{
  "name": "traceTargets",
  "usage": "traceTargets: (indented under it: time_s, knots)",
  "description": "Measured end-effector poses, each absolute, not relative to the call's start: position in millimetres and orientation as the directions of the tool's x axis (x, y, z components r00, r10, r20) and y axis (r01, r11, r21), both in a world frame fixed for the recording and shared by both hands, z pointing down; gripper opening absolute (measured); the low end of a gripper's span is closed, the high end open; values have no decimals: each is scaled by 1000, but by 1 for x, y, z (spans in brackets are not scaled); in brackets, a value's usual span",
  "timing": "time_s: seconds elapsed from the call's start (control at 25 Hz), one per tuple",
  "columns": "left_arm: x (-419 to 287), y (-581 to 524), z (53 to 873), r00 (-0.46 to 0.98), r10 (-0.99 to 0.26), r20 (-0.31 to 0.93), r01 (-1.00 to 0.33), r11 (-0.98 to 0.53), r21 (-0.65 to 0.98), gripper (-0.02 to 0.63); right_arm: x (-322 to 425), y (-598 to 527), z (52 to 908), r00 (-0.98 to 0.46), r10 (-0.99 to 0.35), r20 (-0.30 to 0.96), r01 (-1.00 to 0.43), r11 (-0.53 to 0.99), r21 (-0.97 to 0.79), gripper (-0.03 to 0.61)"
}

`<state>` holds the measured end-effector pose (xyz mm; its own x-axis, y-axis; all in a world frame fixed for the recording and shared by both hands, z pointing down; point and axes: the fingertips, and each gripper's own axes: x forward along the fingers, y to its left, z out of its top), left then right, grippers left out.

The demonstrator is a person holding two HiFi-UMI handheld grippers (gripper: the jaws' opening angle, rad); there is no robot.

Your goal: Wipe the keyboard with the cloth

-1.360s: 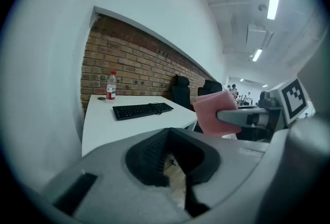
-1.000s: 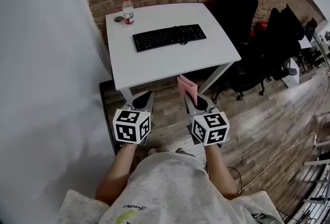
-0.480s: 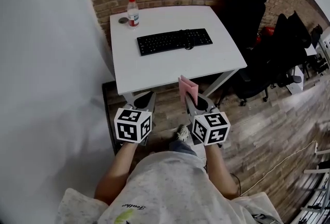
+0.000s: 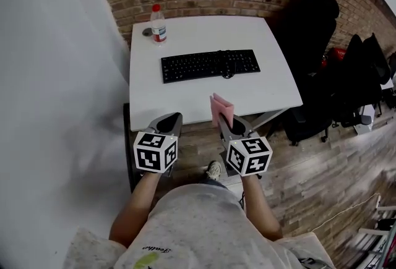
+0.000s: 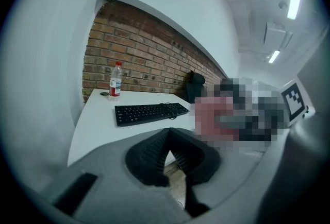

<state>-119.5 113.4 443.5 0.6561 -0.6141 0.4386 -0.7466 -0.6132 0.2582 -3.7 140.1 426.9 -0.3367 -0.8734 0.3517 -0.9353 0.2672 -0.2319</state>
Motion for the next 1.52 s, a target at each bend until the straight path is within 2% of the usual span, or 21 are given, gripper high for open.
traceTargets:
  time_s: [0.36,0.8,1.08,1.52]
  knots:
    - [-50,58,451,604,-637,479,-789,-562,247,-3,61,77,435,-410,-834,369,-905,322,-277,23]
    - [5,6,459,534,-683,499,-842,-484,238,-5,103,22,446,-517,-774,367,-853,428,-299,23]
    - [-5,-9,463,475,-711,519,-878,-425,221,-3,96,-2,450,-577,-731,364,-814,481,-325,23]
    - [-60,-48,477,436,-734,520,-900,-363,242,-3,34,-38,456,-644,-662,384,-765,543,-345,23]
